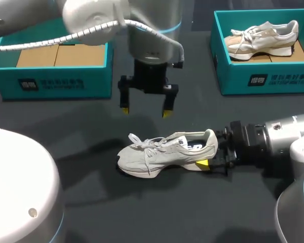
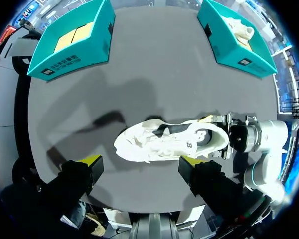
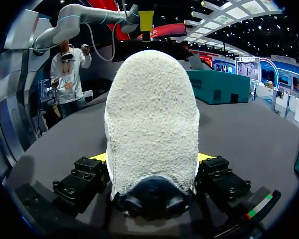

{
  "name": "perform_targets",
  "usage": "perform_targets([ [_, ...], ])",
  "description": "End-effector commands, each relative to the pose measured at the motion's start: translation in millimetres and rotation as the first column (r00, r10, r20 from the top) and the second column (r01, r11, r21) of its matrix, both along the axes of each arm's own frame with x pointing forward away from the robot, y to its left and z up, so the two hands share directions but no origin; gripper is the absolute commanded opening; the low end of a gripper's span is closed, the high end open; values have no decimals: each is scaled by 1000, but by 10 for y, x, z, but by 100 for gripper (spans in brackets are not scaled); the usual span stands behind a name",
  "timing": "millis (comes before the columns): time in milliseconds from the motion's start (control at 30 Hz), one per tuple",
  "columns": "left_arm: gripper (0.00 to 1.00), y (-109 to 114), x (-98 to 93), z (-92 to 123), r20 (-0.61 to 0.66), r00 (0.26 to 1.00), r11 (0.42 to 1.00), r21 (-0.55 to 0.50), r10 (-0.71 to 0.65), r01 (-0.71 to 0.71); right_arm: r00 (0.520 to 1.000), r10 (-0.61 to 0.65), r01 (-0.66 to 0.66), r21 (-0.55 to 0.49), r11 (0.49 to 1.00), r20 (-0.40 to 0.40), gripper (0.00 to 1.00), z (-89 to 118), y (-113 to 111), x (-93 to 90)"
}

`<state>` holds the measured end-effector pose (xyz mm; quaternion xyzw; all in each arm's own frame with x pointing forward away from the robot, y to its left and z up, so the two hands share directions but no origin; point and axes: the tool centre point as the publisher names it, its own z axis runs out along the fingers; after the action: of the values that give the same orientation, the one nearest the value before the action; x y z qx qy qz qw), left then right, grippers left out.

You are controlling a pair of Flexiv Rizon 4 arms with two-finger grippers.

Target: Take the shoe out of the shoebox, open the shoe tongue, remove and reinsert the insole, then place the shoe into the shoebox

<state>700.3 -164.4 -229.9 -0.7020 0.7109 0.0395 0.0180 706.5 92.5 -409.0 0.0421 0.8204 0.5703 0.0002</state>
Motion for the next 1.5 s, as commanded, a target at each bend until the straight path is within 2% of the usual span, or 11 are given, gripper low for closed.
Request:
perform_targets([
  [33, 100, -253, -13, -206, -29, 1000, 1000, 21, -1, 2, 1000, -1, 1, -2, 1000, 0, 0, -2, 13, -11],
  [367, 100, -608, -137, -528, -90, 994, 996, 74, 56, -50, 1000, -1, 1, -2, 1000, 0, 0, -2, 13, -11],
  [767, 100, -893, -138, -783, -132, 985, 984, 154, 112, -91, 1000, -1, 1, -2, 1000, 0, 0, -2, 13, -11],
  [1000, 100, -950, -142, -912, -112, 985, 975, 195, 133, -109, 1000, -1, 1, -2, 1000, 0, 0, -2, 13, -11],
  [1167, 100, -977, -71, -1011, -109, 984, 967, 225, 143, -116, 1000, -1, 1, -2, 1000, 0, 0, -2, 13, -11],
  [1500, 100, -928, -106, -1104, -116, 982, 931, 349, 152, -103, 1000, -1, 1, -2, 1000, 0, 0, -2, 13, -11],
])
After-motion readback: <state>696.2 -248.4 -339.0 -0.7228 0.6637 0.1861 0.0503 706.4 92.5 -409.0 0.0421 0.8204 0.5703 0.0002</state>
